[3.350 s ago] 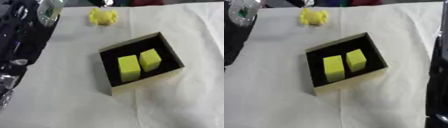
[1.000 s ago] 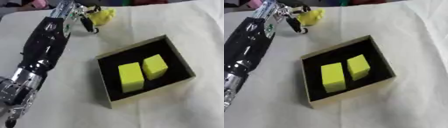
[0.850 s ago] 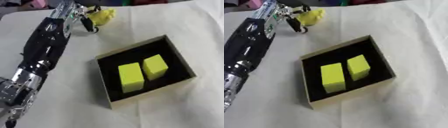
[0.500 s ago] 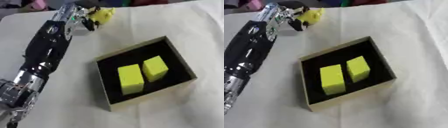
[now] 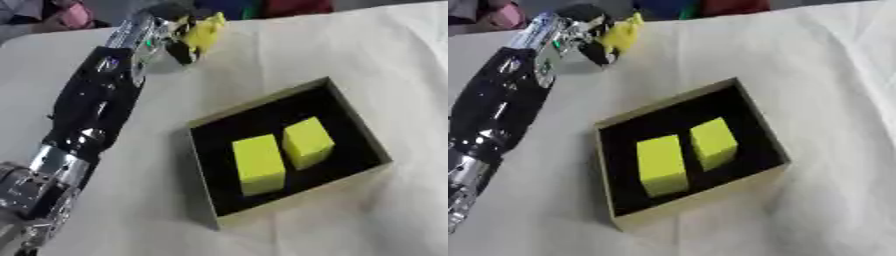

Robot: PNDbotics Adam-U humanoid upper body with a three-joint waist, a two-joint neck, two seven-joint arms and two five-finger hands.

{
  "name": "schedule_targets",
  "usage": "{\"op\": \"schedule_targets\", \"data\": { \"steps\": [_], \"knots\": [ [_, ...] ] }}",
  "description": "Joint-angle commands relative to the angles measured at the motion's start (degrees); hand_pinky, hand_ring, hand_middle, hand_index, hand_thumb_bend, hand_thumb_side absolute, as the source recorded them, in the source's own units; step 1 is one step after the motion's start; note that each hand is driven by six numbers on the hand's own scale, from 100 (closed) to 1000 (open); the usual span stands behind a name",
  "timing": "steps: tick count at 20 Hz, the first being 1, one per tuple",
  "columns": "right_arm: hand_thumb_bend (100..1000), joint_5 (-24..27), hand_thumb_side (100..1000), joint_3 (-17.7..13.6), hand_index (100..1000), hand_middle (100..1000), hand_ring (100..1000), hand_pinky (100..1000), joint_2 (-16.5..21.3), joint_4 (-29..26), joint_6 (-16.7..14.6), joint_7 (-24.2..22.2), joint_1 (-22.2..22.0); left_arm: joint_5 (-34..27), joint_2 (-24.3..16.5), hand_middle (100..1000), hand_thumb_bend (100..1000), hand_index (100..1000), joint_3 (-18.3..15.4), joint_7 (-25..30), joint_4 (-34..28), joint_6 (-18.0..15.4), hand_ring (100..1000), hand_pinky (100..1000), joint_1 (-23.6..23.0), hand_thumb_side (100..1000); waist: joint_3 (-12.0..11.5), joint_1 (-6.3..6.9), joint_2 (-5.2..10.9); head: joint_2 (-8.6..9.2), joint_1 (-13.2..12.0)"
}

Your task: Pick up objects on the table and place them in the box.

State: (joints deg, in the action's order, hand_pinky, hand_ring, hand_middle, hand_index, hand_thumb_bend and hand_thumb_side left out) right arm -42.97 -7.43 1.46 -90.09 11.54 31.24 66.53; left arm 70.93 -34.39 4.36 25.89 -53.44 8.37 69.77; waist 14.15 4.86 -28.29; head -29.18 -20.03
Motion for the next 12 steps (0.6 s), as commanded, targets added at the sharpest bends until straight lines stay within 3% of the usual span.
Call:
{"op": "schedule_targets", "data": {
  "steps": [1,4,12],
  "knots": [
    [100,0.76,987,-0.26,797,672,806,830,1.08,-0.51,0.07,0.21,0.65,0.67,-1.72,402,140,614,-0.35,-2.72,-1.43,0.21,525,549,1.23,117,-0.34,-0.25,1.65,-0.31,0.14],
    [100,0.98,989,-0.30,797,672,806,830,1.02,-0.62,0.02,0.29,0.01,0.28,-1.94,382,102,588,0.28,-3.82,-2.96,0.29,503,521,1.41,100,-0.85,-0.35,2.10,-1.05,0.39],
    [100,1.00,986,-0.39,797,672,806,830,0.27,-2.02,-0.34,0.43,-2.08,-2.20,-2.30,343,100,540,2.71,-3.50,-9.00,-0.52,467,478,1.41,100,-2.10,-0.70,4.00,-3.02,0.72]
  ]
}}
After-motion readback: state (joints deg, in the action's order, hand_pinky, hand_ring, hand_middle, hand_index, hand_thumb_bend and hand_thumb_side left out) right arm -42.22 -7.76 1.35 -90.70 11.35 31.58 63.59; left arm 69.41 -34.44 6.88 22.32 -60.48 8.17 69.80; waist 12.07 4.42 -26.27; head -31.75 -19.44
